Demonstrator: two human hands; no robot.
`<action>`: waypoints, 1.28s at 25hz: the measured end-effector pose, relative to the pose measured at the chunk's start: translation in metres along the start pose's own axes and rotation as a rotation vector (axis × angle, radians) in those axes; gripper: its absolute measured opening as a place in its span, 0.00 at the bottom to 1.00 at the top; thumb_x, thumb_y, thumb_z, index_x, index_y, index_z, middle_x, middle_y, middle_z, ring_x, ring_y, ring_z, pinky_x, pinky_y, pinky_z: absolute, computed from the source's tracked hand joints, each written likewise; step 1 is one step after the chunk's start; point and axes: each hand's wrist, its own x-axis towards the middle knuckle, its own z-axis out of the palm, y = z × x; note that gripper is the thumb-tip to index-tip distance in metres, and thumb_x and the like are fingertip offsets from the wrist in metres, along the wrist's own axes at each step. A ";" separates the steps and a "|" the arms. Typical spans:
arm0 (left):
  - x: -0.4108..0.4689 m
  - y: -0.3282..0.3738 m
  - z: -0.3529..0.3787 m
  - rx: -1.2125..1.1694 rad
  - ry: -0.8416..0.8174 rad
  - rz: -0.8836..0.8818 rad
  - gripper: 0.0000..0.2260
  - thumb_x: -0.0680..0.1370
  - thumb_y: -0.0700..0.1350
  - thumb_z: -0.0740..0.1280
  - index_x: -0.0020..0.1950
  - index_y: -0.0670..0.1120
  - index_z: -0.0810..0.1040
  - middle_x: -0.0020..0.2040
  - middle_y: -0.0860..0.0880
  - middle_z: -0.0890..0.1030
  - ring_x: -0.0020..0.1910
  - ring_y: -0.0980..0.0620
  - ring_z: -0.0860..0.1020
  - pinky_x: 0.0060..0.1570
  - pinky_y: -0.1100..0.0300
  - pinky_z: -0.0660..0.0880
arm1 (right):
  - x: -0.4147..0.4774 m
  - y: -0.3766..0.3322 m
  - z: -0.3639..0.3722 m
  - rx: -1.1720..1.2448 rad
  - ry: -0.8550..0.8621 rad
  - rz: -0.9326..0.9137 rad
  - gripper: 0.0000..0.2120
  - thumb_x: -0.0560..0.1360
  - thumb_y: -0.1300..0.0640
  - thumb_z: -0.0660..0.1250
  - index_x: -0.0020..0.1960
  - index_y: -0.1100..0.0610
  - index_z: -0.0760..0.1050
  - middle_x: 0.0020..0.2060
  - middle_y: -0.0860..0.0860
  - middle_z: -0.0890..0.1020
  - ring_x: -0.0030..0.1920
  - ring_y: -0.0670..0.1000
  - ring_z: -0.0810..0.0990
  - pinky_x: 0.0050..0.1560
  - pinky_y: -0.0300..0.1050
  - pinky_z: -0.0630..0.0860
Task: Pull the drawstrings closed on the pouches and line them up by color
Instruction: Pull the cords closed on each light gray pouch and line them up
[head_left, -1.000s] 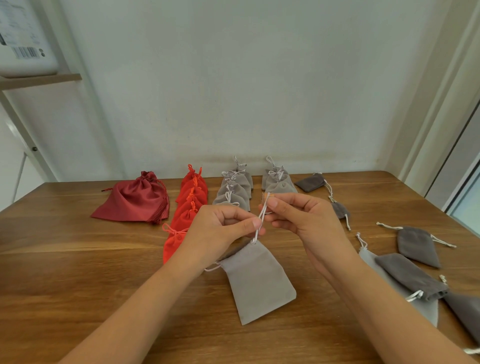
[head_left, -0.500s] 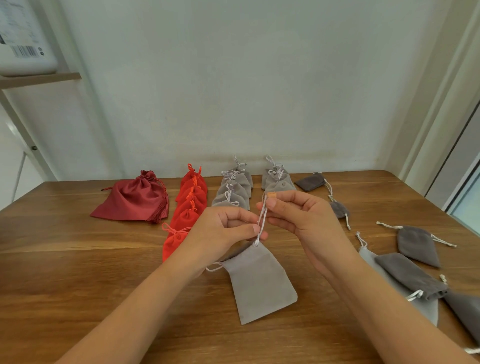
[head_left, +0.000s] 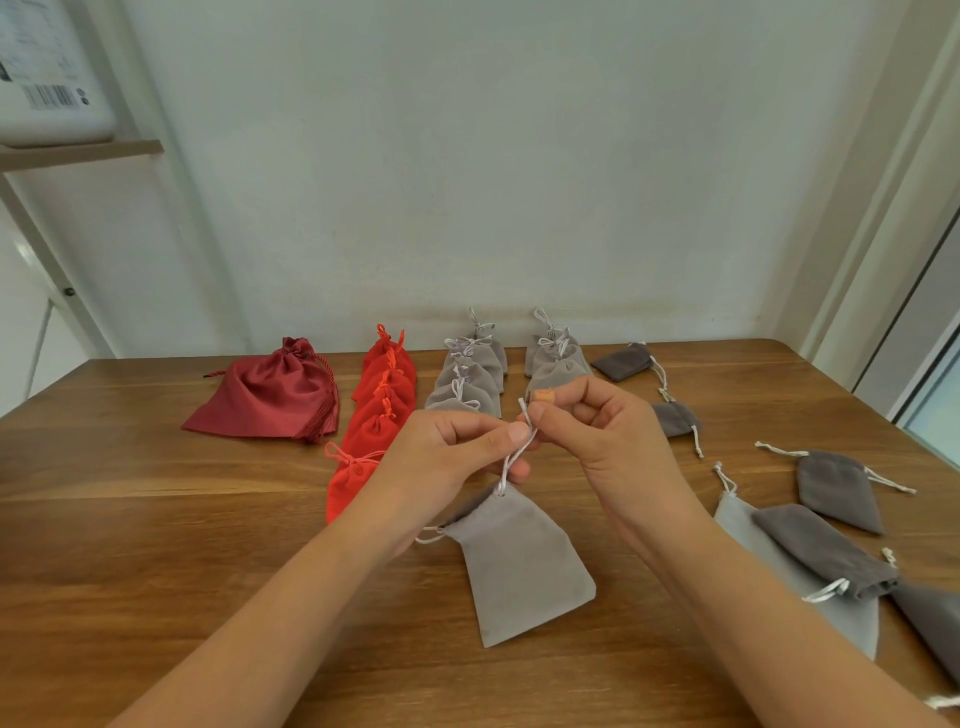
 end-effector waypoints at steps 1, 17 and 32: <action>0.000 0.000 0.001 0.000 0.015 0.018 0.08 0.69 0.50 0.70 0.39 0.46 0.85 0.37 0.44 0.84 0.49 0.50 0.83 0.52 0.65 0.77 | 0.000 0.000 0.001 0.000 0.001 -0.009 0.05 0.71 0.66 0.70 0.45 0.67 0.77 0.36 0.53 0.84 0.35 0.49 0.82 0.40 0.37 0.78; 0.003 -0.002 -0.003 -0.125 0.059 -0.025 0.08 0.68 0.47 0.71 0.40 0.43 0.85 0.35 0.42 0.84 0.37 0.49 0.83 0.46 0.57 0.78 | -0.001 -0.004 -0.001 0.113 -0.190 0.149 0.17 0.71 0.56 0.67 0.56 0.63 0.80 0.52 0.54 0.84 0.56 0.50 0.82 0.58 0.42 0.77; 0.009 -0.022 -0.019 0.512 -0.317 -0.038 0.08 0.76 0.47 0.70 0.53 0.47 0.82 0.46 0.50 0.84 0.45 0.57 0.81 0.48 0.64 0.76 | 0.013 0.003 -0.020 0.367 0.069 0.266 0.12 0.67 0.58 0.69 0.49 0.61 0.81 0.41 0.54 0.85 0.31 0.42 0.78 0.32 0.31 0.76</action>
